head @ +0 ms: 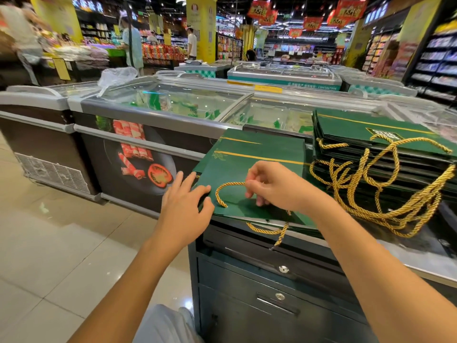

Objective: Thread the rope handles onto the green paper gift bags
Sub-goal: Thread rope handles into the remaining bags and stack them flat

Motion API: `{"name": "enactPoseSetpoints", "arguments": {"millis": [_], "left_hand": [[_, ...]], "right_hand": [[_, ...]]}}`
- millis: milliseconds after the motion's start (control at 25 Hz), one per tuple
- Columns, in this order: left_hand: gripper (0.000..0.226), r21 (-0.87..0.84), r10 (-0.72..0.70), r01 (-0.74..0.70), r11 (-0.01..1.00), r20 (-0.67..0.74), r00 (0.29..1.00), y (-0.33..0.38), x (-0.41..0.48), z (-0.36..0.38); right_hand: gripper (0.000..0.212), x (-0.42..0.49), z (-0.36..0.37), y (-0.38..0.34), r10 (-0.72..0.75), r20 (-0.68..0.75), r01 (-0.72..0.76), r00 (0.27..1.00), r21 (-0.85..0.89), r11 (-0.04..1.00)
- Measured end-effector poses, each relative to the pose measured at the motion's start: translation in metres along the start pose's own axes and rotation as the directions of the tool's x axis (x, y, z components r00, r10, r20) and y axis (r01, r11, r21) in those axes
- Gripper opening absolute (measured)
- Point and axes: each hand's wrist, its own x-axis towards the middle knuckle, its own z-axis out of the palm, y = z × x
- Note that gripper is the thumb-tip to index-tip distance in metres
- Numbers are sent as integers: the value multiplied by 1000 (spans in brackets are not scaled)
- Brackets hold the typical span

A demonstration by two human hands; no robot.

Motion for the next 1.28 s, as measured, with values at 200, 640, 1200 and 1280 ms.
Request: {"name": "enactPoseSetpoints", "arguments": {"millis": [200,640,1200,1280], "left_hand": [[32,15,156,-161,987,174,972,13,46,-17],[49,43,215,-242,969,334,918,14,54,-1],[48,37,204,-231,972,343,917,14,55,-1],[48,34,200,-225,974,341,919,14,55,-1]], "right_hand": [[12,-2,-24,-6,5,35,-1,999,-93,996],[13,-14,-43,-34,-42,-70,40,997,-29,999],[14,-17,-91,-62,-105,-253,133,962,96,986],[14,-17,-91,-61,-96,-270,130,958,110,985]]}}
